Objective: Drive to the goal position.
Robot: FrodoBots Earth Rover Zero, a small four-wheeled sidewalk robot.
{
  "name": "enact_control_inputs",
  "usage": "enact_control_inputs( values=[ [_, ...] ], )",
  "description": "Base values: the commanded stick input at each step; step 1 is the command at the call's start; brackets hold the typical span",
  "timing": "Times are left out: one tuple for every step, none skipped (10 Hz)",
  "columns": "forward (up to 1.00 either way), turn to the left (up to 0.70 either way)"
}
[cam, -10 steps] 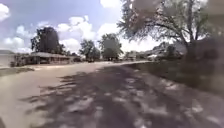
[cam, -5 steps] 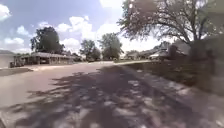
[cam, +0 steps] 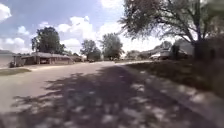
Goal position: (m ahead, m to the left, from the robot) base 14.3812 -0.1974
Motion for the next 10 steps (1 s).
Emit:
enact_control_inputs(
  values=[
    [0.7,0.0],
    [0.7,0.0],
    [0.7,0.0],
    [0.7,0.0],
    [0.7,0.0],
    [0.7,0.0],
    [0.7,0.0],
    [0.7,0.0],
    [0.7,0.0],
    [0.7,0.0]
  ],
)
